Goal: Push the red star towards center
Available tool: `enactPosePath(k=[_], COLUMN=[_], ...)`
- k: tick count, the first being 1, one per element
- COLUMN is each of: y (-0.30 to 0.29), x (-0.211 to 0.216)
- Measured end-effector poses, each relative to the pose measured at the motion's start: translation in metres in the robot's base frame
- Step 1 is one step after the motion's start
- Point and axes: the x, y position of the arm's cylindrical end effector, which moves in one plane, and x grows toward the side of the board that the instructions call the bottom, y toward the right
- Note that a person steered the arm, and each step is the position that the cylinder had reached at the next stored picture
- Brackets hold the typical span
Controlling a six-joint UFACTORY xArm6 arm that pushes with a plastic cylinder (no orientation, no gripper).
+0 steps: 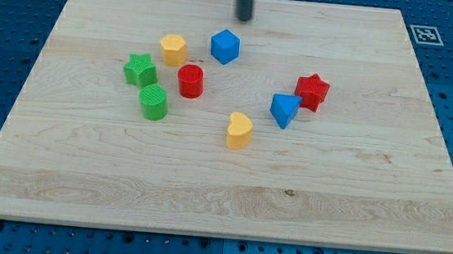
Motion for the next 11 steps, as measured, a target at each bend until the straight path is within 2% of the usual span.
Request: enactPosePath(k=[1,2,5,6,8,11], y=[0.086,0.126,0.134,0.134,0.098,0.067], x=[0.041,0.116,0.19,0.19,0.18,0.146])
